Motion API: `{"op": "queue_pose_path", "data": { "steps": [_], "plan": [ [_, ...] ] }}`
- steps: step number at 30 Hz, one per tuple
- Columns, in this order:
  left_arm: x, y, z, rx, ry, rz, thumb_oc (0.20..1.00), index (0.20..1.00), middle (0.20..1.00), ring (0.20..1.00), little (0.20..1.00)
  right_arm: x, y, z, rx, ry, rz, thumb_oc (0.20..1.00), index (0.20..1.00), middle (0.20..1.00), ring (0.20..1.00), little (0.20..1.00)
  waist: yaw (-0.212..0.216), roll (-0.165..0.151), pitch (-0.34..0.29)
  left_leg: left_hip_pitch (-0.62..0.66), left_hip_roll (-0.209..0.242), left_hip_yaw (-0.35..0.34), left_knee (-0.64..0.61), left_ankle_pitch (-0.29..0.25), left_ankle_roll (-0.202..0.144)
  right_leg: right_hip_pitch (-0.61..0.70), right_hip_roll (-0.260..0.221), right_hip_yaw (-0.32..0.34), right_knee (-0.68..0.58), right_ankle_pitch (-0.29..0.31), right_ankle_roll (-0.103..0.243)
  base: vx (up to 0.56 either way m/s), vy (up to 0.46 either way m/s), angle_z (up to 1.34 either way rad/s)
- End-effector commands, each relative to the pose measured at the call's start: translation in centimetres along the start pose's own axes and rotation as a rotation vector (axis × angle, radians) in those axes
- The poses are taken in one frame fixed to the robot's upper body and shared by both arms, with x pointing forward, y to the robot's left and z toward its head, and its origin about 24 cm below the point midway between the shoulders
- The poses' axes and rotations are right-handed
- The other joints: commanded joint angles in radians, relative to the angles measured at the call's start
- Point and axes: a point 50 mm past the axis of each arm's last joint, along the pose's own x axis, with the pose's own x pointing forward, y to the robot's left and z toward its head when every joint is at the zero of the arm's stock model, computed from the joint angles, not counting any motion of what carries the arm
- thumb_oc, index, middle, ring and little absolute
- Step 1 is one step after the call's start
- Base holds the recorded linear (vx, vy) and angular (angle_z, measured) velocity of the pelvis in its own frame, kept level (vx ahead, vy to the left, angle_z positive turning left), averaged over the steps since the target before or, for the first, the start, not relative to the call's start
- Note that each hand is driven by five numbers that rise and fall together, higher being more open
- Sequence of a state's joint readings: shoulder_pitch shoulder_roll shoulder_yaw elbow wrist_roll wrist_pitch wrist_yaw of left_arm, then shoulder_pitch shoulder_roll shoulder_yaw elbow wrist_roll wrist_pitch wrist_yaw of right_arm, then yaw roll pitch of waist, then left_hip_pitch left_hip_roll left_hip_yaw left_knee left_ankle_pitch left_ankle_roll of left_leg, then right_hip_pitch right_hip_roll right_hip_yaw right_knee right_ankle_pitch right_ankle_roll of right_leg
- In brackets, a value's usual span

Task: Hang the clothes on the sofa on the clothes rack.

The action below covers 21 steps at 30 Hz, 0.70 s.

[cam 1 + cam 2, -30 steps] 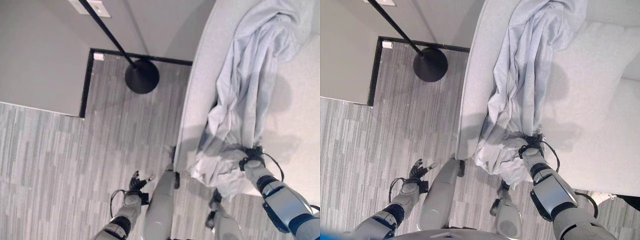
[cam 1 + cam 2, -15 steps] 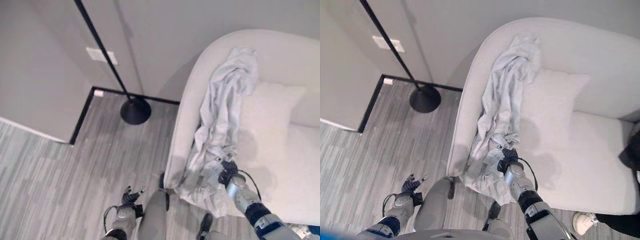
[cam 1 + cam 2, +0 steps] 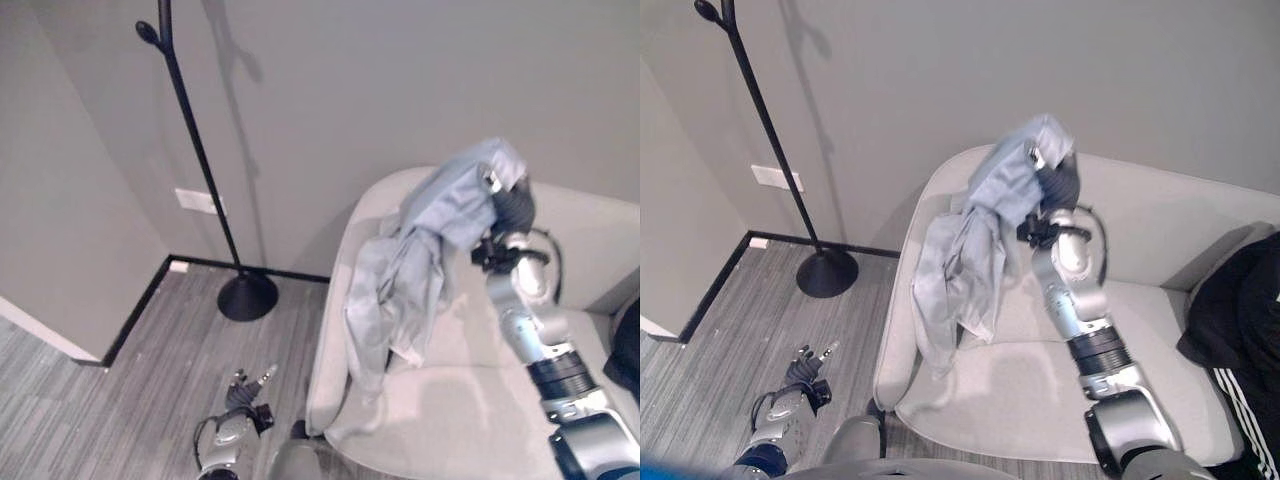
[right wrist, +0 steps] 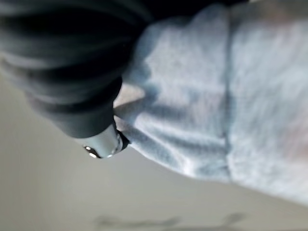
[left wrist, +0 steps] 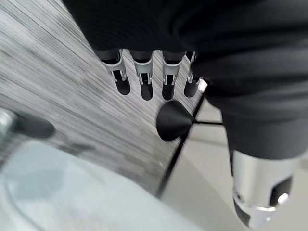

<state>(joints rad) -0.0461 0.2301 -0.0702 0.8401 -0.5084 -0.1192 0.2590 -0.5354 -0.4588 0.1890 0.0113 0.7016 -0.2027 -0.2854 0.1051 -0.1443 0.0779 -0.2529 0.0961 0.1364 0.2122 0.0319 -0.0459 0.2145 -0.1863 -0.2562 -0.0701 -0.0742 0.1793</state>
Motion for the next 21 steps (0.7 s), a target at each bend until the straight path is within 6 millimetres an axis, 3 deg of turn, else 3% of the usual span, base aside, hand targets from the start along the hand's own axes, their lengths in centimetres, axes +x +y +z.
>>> {"op": "queue_pose_path", "data": {
  "steps": [1,2,3,4,6,9,10,14,16,17,18,21],
  "plan": [
    [-0.4,-1.4,0.2,-0.028,-0.029,-0.067,1.0,1.0,1.0,1.0,1.0,2.6,0.3,4.9,-0.085,-0.214,0.035,0.2,0.2,0.2,0.2,0.2,0.009,0.062,-0.066,0.015,0.116,-0.028,-0.212,0.179,-0.111,0.037,0.044,-0.053,0.029,-0.075,-0.059,0.0,0.0,0.0],
    [-0.4,-1.5,0.4,-0.033,-0.037,-0.074,1.0,1.0,1.0,1.0,1.0,3.2,0.3,5.6,-0.101,-0.225,0.033,0.2,0.2,0.2,0.2,0.2,0.007,0.065,-0.073,0.021,0.118,-0.028,-0.22,0.184,-0.113,0.037,0.046,-0.054,0.031,-0.077,-0.061,0.0,0.0,0.0],
    [-0.6,-1.8,0.8,-0.032,-0.058,-0.093,1.0,1.0,1.0,1.0,1.0,4.9,0.3,7.5,-0.143,-0.269,0.023,0.2,0.2,0.2,0.2,0.2,0.005,0.063,-0.086,0.035,0.124,-0.026,-0.235,0.196,-0.122,0.046,0.051,-0.054,0.035,-0.084,-0.066,0.0,0.0,0.0],
    [-0.6,-1.8,0.8,-0.033,-0.058,-0.093,1.0,1.0,1.0,1.0,1.0,4.9,0.3,7.5,-0.143,-0.27,0.024,0.2,0.2,0.2,0.2,0.2,0.004,0.066,-0.087,0.032,0.126,-0.027,-0.235,0.198,-0.121,0.044,0.053,-0.055,0.034,-0.082,-0.066,0.0,0.0,0.0],
    [-0.8,-2.6,2.1,0.027,-0.128,-0.143,1.0,1.0,1.0,1.0,1.0,7.3,0.2,10.6,-0.185,-0.337,-0.005,0.2,0.2,0.2,0.2,0.2,-0.004,0.065,-0.105,0.048,0.134,-0.02,-0.247,0.204,-0.128,0.059,0.061,-0.055,0.031,-0.086,-0.07,0.01,-0.005,-0.02],
    [-0.7,-3.2,3.7,0.077,-0.197,-0.168,1.0,1.0,1.0,1.0,1.0,8.6,0.6,12.5,-0.22,-0.379,-0.016,0.2,0.2,0.2,0.2,0.2,-0.01,0.068,-0.114,0.052,0.139,-0.022,-0.249,0.207,-0.13,0.062,0.065,-0.055,0.029,-0.084,-0.071,0.0,0.0,0.0],
    [-0.7,-3.9,6.4,0.17,-0.325,-0.158,1.0,1.0,1.0,1.0,1.0,10.1,1.2,14.8,-0.25,-0.429,-0.036,0.2,0.2,0.2,0.2,0.2,-0.016,0.062,-0.127,0.061,0.142,-0.019,-0.248,0.205,-0.136,0.066,0.066,-0.051,0.034,-0.092,-0.075,0.0,0.0,0.0],
    [-0.4,-5.1,11.3,0.279,-0.531,-0.092,1.0,1.0,1.0,1.0,1.0,12.5,4.1,18.5,-0.255,-0.509,-0.046,0.2,0.2,0.2,0.2,0.2,-0.034,0.053,-0.141,0.069,0.151,-0.015,-0.246,0.203,-0.143,0.061,0.069,-0.036,0.04,-0.095,-0.08,0.0,-0.004,-0.01],
    [-0.4,-5.3,12.0,0.299,-0.565,-0.078,1.0,1.0,1.0,1.0,1.0,12.9,4.5,19.1,-0.257,-0.522,-0.048,0.2,0.2,0.2,0.2,0.2,-0.038,0.057,-0.143,0.066,0.155,-0.016,-0.244,0.206,-0.142,0.057,0.072,-0.035,0.041,-0.093,-0.081,0.0,-0.014,-0.07],
    [-0.4,-5.6,14.0,0.352,-0.65,-0.037,1.0,1.0,1.0,1.0,1.0,13.5,5.5,20.2,-0.245,-0.545,-0.055,0.2,0.2,0.2,0.2,0.2,-0.046,0.051,-0.153,0.073,0.159,-0.011,-0.245,0.205,-0.145,0.055,0.074,-0.027,0.044,-0.095,-0.083,0.01,-0.015,-0.09],
    [-0.4,-5.6,14.1,0.35,-0.652,-0.037,1.0,1.0,1.0,1.0,1.0,13.6,5.6,20.3,-0.246,-0.547,-0.052,0.2,0.2,0.2,0.2,0.2,-0.046,0.053,-0.152,0.072,0.159,-0.011,-0.245,0.205,-0.145,0.054,0.075,-0.027,0.044,-0.094,-0.083,0.03,-0.031,-0.07],
    [-0.5,-6.0,17.5,0.396,-0.774,0.038,1.0,1.0,1.0,1.0,1.0,14.2,7.7,22.0,-0.213,-0.582,-0.037,0.2,0.2,0.2,0.2,0.2,-0.064,0.05,-0.169,0.08,0.167,-0.005,-0.247,0.204,-0.148,0.049,0.08,-0.014,0.046,-0.093,-0.084,0.01,-0.027,-0.1]
  ]
}}
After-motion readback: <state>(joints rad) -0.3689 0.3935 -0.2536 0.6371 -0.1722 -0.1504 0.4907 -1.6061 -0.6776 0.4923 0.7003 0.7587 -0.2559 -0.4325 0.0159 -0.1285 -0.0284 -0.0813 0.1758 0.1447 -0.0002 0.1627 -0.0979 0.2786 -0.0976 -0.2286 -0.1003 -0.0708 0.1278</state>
